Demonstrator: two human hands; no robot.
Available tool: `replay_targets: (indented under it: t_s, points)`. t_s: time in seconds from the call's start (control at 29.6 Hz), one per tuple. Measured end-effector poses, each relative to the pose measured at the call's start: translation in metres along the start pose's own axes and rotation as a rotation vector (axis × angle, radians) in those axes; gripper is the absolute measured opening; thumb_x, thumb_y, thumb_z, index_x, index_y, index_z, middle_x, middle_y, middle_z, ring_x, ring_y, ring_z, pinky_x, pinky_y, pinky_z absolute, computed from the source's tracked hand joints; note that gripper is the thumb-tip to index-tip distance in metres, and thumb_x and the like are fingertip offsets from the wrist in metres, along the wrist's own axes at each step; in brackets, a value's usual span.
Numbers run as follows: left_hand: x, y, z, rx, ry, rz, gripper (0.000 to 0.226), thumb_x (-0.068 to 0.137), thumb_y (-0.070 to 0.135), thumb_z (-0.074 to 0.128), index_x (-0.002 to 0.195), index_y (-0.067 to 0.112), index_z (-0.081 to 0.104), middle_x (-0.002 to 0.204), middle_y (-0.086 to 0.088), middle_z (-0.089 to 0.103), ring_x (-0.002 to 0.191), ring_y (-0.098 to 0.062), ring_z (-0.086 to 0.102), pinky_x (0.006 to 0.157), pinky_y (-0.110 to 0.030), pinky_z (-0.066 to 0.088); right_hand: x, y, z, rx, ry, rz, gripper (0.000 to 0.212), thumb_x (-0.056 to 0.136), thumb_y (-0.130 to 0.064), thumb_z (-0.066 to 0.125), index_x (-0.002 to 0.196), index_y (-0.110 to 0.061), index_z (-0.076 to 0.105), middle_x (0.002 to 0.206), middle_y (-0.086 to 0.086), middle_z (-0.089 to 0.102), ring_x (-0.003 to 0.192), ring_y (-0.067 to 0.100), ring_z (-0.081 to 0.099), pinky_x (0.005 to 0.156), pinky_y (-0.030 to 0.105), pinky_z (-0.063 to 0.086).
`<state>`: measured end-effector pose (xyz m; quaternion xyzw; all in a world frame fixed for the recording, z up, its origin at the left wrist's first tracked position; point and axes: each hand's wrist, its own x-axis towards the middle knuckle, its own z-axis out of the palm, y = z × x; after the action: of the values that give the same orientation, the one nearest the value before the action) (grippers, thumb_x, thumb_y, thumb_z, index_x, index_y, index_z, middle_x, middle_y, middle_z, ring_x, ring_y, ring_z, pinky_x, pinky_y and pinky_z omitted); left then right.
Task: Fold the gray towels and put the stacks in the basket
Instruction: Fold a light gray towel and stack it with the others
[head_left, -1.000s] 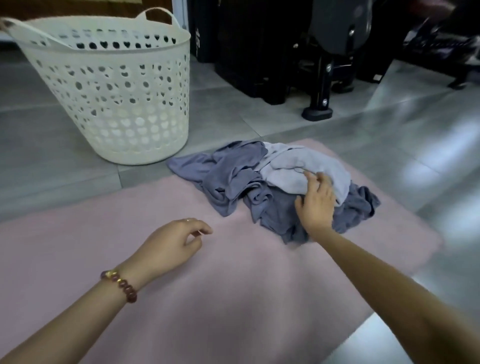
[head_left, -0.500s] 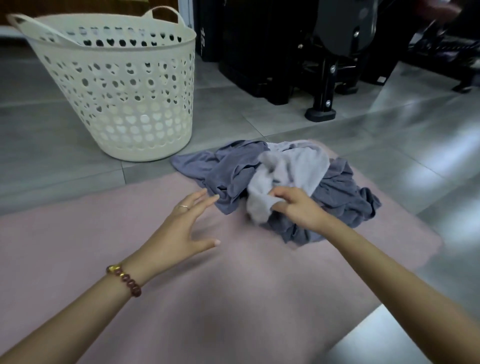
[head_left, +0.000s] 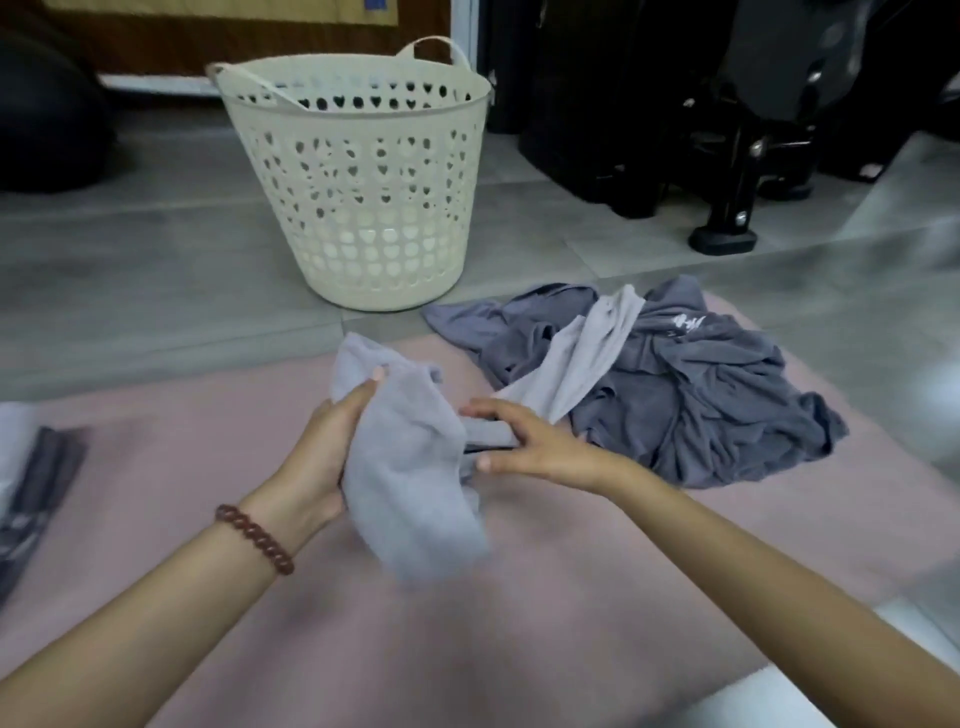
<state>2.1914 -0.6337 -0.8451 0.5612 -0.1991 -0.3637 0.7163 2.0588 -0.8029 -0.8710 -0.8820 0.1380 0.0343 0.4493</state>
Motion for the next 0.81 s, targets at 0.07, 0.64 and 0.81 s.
replay_targets:
  t_s: [0.07, 0.64, 0.81]
  points:
    - [-0.004, 0.012, -0.018, -0.147, -0.039, -0.029, 0.024, 0.08, 0.022, 0.064, 0.098, 0.014, 0.049, 0.078, -0.003, 0.053, 0.068, -0.012, 0.054, 0.058, -0.019, 0.05, 0.006, 0.022, 0.019, -0.409, -0.057, 0.008, 0.087, 0.074, -0.054, 0.068, 0.145, -0.03, 0.023, 0.145, -0.015, 0.027, 0.138, 0.008, 0.008, 0.115, 0.042, -0.006]
    - [-0.018, 0.009, -0.068, -0.279, 0.272, -0.208, 0.046, 0.101, 0.044, 0.03, 0.108, 0.012, 0.062, 0.088, -0.002, 0.074, 0.082, -0.014, 0.069, 0.075, -0.031, 0.052, 0.041, -0.066, 0.031, 0.364, 0.204, 0.086, 0.031, 0.096, -0.019, 0.051, 0.126, -0.015, 0.052, 0.125, 0.003, 0.06, 0.115, 0.021, 0.056, 0.098, 0.033, 0.045]
    - [-0.021, -0.003, -0.069, -0.122, 0.246, -0.212, 0.035, 0.099, 0.039, 0.038, 0.111, 0.016, 0.061, 0.093, 0.005, 0.074, 0.087, -0.007, 0.069, 0.078, -0.025, 0.053, 0.055, -0.038, 0.018, 0.091, 0.48, 0.155, 0.062, 0.089, -0.02, 0.062, 0.142, -0.016, 0.031, 0.141, 0.009, 0.037, 0.129, 0.021, 0.039, 0.104, 0.031, 0.035]
